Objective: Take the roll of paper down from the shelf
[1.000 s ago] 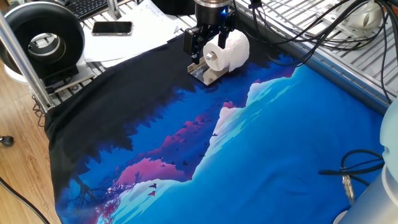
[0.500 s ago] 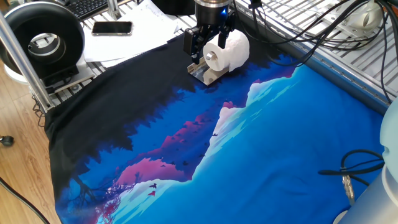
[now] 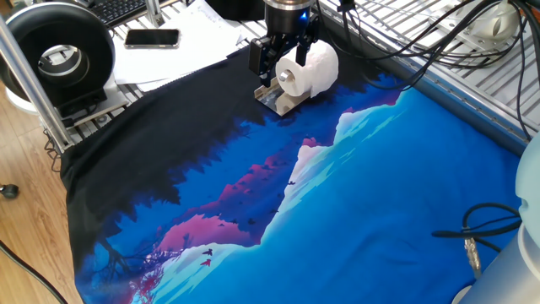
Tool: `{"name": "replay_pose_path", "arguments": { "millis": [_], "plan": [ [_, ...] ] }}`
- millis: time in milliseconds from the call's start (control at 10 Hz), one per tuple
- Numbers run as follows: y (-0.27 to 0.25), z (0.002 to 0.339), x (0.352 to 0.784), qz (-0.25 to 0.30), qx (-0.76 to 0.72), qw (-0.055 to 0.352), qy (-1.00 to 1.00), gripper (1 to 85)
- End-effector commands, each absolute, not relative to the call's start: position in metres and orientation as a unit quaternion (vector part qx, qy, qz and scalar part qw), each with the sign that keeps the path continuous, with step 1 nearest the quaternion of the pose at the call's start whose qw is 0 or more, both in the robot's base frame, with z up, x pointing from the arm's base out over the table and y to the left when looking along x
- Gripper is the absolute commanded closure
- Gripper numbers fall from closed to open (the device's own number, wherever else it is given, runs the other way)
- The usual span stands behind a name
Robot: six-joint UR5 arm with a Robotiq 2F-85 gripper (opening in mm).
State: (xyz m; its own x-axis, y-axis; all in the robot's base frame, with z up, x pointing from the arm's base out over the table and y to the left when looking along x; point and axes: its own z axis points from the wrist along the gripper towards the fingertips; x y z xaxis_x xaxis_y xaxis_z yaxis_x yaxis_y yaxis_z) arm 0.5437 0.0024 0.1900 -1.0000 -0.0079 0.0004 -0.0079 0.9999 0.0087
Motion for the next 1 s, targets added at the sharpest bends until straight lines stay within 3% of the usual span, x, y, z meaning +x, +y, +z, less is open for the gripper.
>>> {"name": "replay_pose_path", "arguments": {
  "millis": [0, 900],
  "plan": [
    [0.0185, 0.1902, 0.5606, -0.028, 0.051, -0.034, -0.998, 83.3],
    [0.0174, 0.1886, 0.5603, -0.024, 0.058, -0.036, -0.997, 83.3]
  ]
}}
